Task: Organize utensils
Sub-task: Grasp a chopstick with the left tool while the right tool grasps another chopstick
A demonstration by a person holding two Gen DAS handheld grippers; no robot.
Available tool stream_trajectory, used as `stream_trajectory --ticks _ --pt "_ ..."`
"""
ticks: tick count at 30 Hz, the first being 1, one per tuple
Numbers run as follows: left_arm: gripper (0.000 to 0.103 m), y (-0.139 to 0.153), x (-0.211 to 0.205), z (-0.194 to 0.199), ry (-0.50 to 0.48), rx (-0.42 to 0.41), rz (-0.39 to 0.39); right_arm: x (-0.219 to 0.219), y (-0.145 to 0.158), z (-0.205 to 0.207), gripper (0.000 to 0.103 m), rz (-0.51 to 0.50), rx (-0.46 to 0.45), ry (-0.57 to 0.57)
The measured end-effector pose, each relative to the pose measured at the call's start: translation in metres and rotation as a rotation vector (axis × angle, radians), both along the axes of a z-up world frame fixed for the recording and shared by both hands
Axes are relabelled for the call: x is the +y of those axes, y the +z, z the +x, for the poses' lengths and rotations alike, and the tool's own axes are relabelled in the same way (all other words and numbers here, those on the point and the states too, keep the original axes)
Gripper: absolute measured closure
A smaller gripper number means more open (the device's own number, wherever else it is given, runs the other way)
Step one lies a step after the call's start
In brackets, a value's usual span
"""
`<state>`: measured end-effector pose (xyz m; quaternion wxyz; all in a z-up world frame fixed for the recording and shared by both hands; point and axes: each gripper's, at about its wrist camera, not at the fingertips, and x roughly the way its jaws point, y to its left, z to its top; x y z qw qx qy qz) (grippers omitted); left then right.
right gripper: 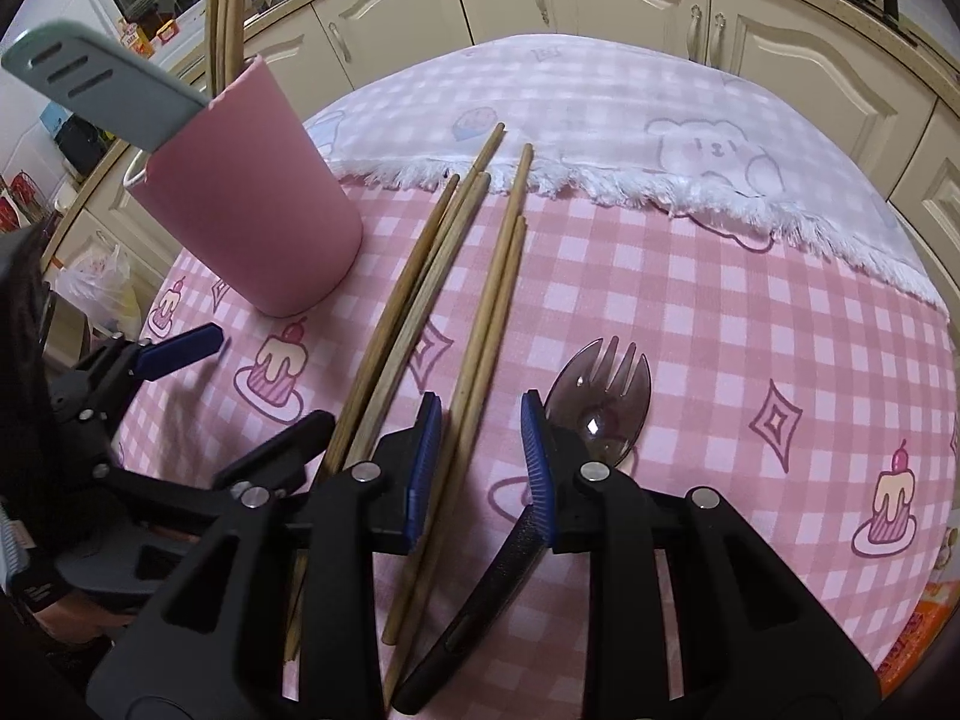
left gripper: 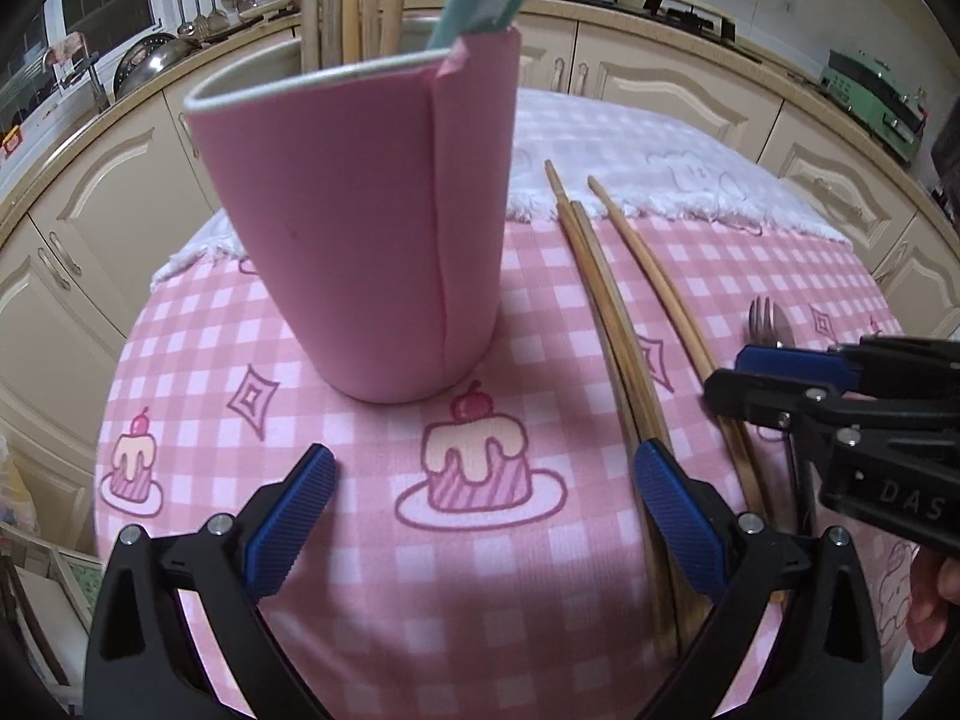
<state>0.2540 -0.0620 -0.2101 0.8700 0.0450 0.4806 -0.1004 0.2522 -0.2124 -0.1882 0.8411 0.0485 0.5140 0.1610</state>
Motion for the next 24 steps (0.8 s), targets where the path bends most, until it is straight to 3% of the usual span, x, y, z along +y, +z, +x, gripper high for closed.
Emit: stream_trajectory --ticks 10,15,24 --pt "0.007 -0.004 -0.019 0.011 -0.021 0.008 0.028 -0.011 0.0 0.003 0.076 0.013 0.006 -0.018" --pt "0.026 -0.001 -0.026 0.019 -0.023 0.005 0.022 -0.017 0.002 0.006 0.076 0.003 0.006 -0.038" --pt "0.045 0.002 -0.033 0.021 -0.052 0.014 0.007 -0.009 0.007 0.02 0.076 -0.016 0.01 -0.025"
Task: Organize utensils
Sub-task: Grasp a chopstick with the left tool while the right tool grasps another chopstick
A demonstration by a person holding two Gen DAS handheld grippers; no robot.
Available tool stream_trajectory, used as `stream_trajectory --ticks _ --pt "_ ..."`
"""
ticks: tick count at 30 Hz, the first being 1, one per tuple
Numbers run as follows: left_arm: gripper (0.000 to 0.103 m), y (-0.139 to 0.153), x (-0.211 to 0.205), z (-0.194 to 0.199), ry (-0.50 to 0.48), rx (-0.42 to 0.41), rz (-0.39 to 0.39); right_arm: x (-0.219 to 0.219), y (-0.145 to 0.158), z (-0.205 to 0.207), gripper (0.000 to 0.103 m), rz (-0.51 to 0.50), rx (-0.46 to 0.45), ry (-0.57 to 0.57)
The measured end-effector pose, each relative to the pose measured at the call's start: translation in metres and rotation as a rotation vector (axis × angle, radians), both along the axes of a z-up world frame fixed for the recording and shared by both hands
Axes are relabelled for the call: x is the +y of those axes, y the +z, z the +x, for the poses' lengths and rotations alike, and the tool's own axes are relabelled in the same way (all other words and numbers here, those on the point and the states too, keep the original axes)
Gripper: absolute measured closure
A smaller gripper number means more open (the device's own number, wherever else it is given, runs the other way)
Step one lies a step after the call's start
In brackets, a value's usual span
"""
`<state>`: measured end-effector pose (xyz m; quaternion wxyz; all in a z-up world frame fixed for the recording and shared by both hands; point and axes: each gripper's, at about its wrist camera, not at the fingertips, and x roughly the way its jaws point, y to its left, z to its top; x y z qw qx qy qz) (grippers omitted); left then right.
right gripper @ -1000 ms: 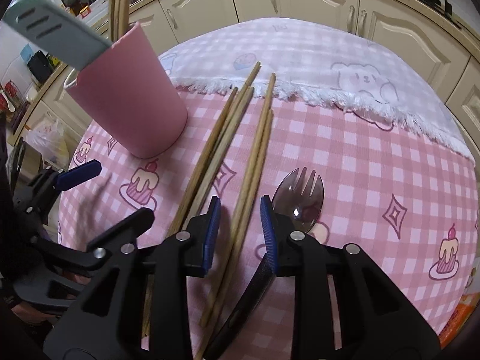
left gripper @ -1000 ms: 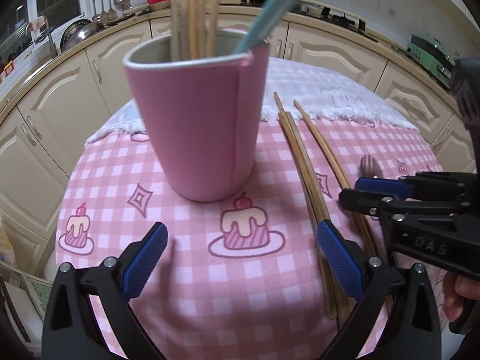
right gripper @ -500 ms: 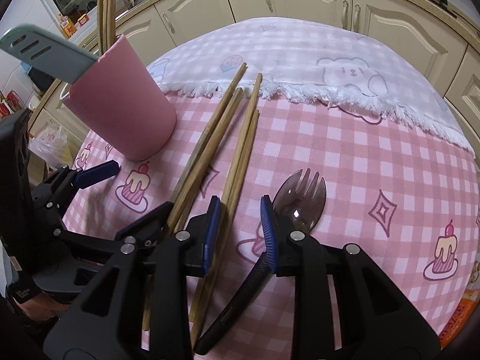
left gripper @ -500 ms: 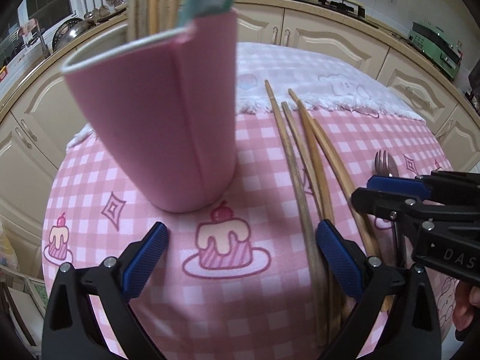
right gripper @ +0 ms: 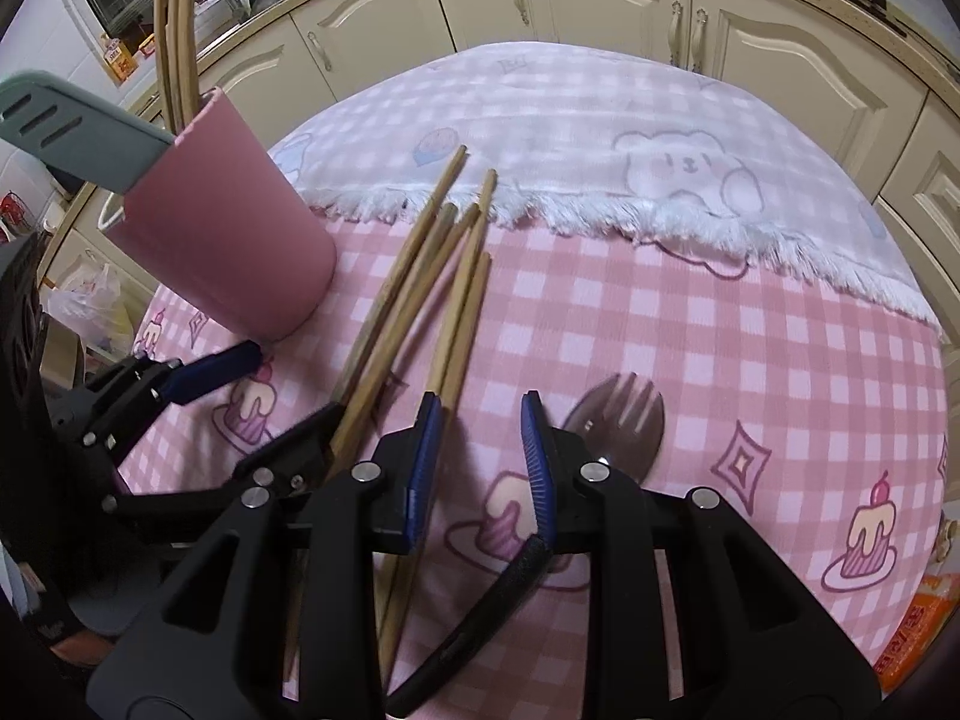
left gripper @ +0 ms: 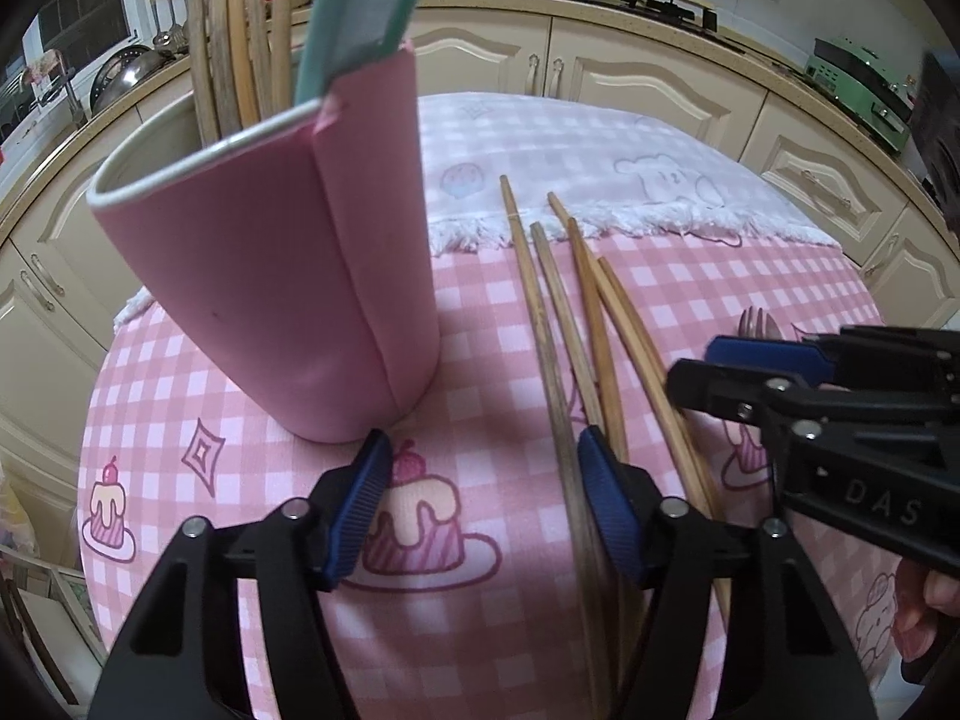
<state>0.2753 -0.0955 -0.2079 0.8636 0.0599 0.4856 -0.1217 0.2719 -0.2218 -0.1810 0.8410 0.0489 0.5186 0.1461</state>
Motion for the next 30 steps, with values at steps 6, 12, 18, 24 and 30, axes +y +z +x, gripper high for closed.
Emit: stream_trajectory --ticks 6,12,18,24,30 --pt "0.058 -0.001 -0.007 0.003 -0.037 -0.012 0.005 0.005 -0.001 0.001 0.076 -0.064 0.015 0.003" --pt "0.072 0.0 -0.012 0.013 -0.058 -0.014 -0.011 0.005 0.0 0.002 0.076 -0.078 0.044 0.006" --pt "0.081 0.0 -0.006 0.024 -0.09 -0.007 -0.025 0.014 -0.001 0.006 0.075 -0.086 0.071 0.022" --pt "0.086 -0.001 0.001 0.022 -0.135 0.0 -0.027 0.028 0.0 -0.005 0.075 -0.185 0.048 0.051" --pt "0.084 -0.002 -0.005 0.026 -0.153 -0.019 -0.015 0.031 -0.002 0.0 0.082 -0.215 0.01 0.017"
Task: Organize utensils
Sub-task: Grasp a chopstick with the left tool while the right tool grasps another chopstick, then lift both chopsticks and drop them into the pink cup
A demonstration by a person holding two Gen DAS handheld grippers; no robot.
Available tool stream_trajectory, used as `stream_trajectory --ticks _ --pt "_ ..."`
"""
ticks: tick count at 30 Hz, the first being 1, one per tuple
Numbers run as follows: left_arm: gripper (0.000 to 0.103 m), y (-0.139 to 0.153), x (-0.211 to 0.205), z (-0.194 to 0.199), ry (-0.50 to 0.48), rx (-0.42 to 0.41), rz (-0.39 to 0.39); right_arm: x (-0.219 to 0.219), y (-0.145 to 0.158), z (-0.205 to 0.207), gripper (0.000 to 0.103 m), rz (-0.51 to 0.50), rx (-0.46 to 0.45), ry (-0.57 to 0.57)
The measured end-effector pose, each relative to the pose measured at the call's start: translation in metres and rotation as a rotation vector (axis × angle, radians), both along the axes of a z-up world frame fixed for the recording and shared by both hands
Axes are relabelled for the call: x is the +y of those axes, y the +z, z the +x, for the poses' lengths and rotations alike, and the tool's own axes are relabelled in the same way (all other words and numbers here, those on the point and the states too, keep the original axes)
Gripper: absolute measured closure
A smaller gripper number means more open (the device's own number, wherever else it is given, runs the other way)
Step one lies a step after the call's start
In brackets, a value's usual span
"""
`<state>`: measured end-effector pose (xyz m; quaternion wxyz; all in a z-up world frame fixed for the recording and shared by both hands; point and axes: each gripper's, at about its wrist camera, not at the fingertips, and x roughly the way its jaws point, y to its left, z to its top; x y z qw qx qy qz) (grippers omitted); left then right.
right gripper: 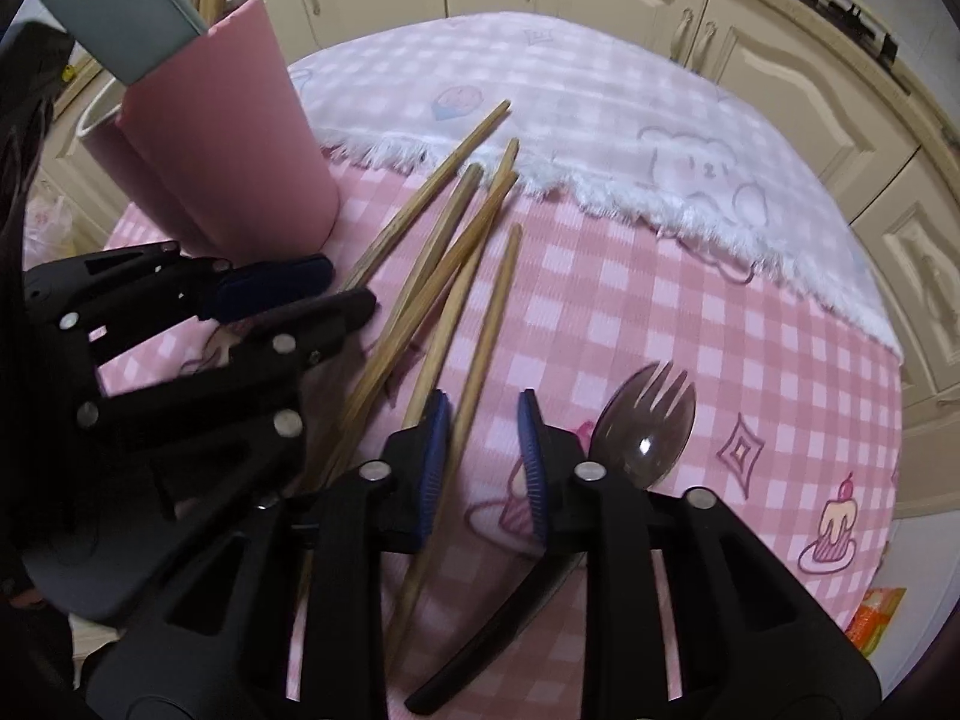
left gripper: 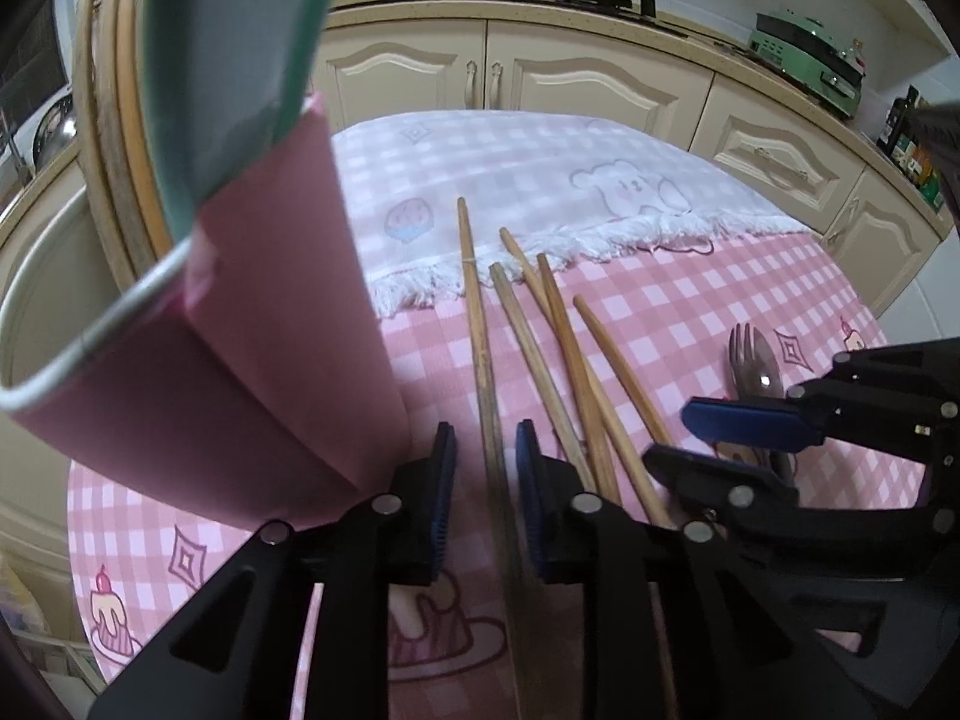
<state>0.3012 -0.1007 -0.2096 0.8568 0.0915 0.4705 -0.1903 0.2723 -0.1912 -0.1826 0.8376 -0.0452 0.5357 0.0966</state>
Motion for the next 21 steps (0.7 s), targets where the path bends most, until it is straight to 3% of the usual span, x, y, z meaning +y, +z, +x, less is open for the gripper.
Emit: stream_trajectory --ticks 1,3,5,9,12,17,21 --pt "0.085 0.0 0.001 0.0 0.001 -0.002 -0.004 0.0 -0.001 0.001 0.082 0.001 -0.001 -0.002" --pt "0.097 0.0 0.004 0.0 0.008 0.005 -0.018 0.0 0.0 -0.001 0.088 0.004 -0.009 -0.003" --pt "0.098 0.001 0.01 -0.002 0.016 0.026 -0.055 -0.008 0.001 -0.005 0.096 0.062 -0.003 -0.019" --pt "0.098 0.003 0.021 -0.02 0.027 0.022 -0.086 -0.029 0.005 -0.019 0.097 0.216 -0.021 -0.044" --pt "0.098 0.009 0.027 -0.036 0.021 0.006 -0.116 -0.04 0.016 -0.027 0.097 0.275 -0.064 -0.057" --pt "0.098 0.031 0.043 -0.065 0.002 -0.079 -0.182 -0.061 0.039 -0.04 0.097 0.414 -0.152 -0.081" --pt "0.098 0.062 0.055 -0.093 -0.046 -0.224 -0.277 -0.074 0.06 -0.048 0.097 0.52 -0.238 -0.083"
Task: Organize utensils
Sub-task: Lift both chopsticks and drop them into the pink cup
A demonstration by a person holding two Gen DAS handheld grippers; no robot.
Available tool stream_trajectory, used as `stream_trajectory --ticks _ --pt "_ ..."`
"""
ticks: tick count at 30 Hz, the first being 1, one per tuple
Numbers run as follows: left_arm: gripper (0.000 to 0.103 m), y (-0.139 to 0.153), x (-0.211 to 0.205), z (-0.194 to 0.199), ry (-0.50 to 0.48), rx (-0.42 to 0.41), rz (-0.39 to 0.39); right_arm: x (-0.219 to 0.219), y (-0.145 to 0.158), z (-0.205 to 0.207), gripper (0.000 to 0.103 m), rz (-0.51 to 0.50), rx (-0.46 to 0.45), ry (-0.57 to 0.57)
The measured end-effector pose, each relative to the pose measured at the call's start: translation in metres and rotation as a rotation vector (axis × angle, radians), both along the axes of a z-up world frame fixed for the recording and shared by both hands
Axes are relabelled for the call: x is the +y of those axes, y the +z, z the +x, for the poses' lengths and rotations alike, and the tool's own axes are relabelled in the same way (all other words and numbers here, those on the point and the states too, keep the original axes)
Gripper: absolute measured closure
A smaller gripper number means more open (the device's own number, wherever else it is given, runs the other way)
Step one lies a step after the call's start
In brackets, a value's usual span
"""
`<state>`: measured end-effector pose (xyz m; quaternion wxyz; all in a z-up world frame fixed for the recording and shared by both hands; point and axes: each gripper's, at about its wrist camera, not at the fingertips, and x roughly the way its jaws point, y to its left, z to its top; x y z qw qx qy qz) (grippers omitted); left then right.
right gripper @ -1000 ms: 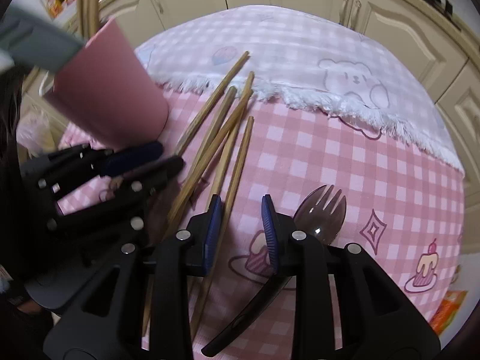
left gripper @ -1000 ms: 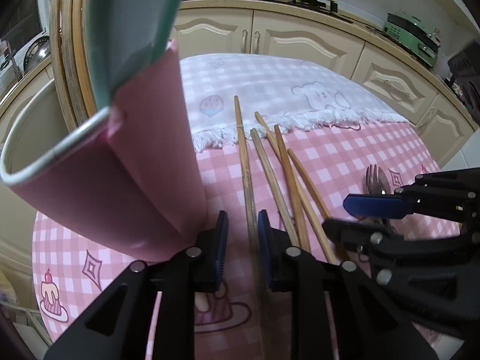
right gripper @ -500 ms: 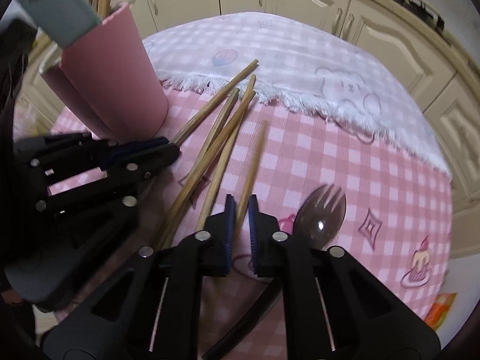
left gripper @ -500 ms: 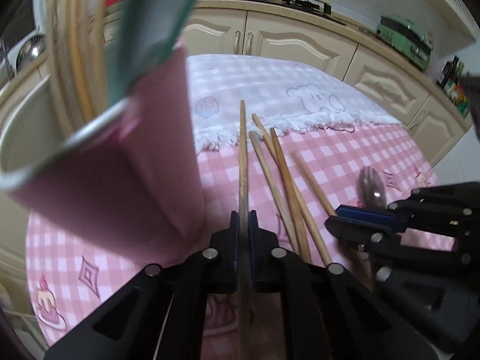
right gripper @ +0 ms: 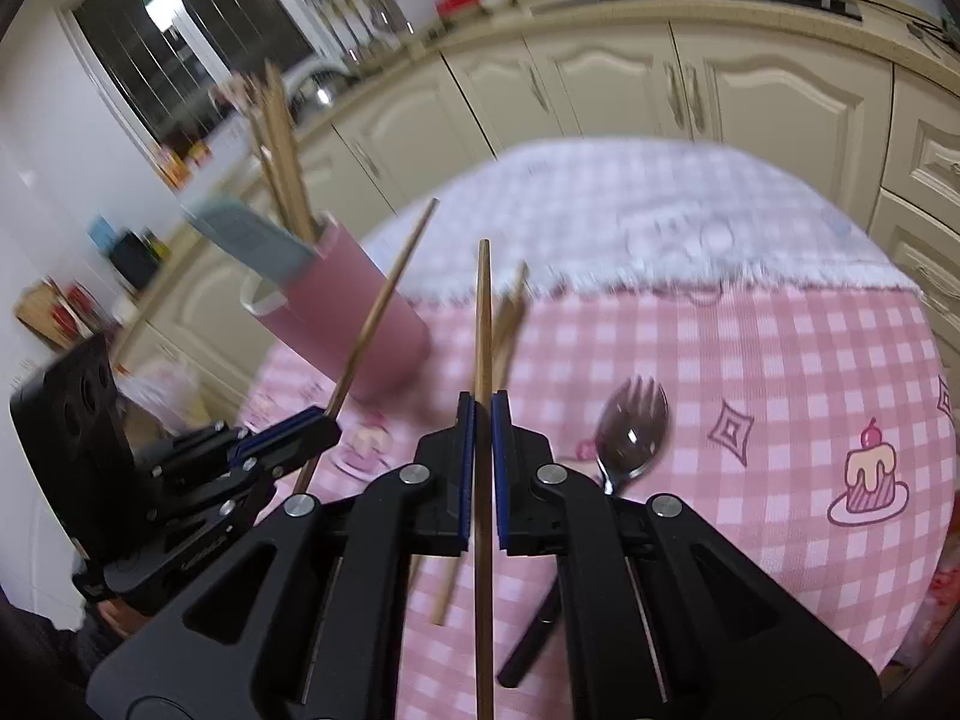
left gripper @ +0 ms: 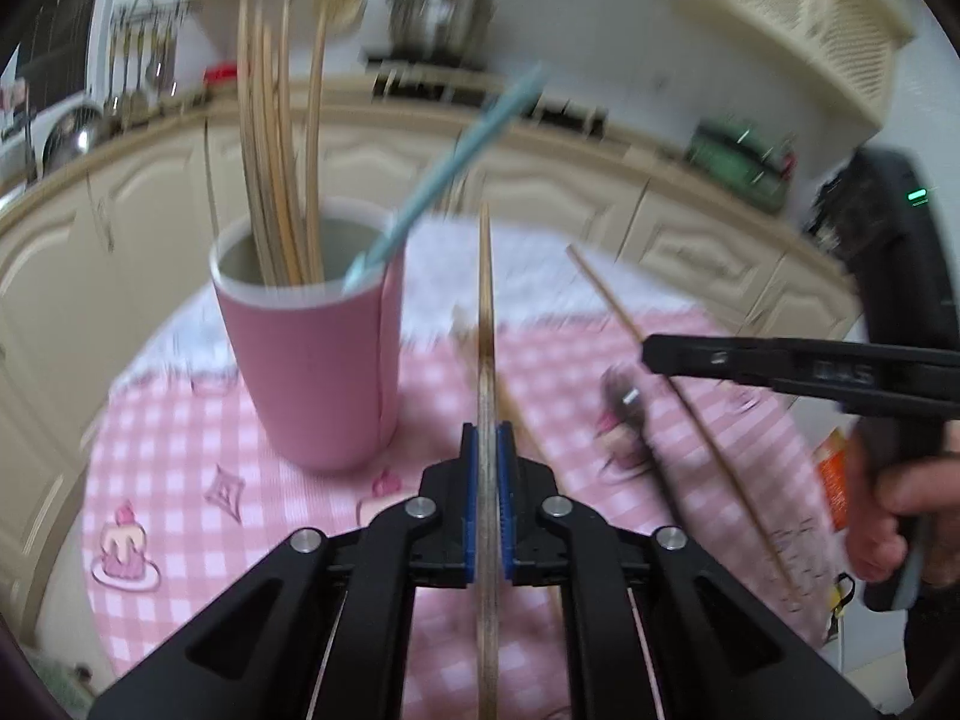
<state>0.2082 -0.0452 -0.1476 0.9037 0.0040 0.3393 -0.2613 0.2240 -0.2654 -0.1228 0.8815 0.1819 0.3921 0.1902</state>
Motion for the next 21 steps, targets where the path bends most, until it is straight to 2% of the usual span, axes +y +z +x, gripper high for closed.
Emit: stream_trajectory --ticks 6,11,16,21 --pt "0.098 0.044 0.022 -0.029 -0.019 -0.16 -0.152 -0.004 0.035 -0.009 0.097 0.102 -0.132 -0.007" --pt "0.098 0.08 0.043 -0.029 0.051 -0.264 -0.282 0.003 0.076 -0.009 0.097 0.152 -0.259 -0.019" --pt "0.098 0.1 0.055 -0.011 0.134 -0.321 -0.336 0.022 0.117 -0.001 0.097 0.146 -0.413 -0.041" --pt "0.098 0.12 0.067 0.009 0.201 -0.383 -0.365 0.044 0.143 0.016 0.097 0.129 -0.535 -0.073"
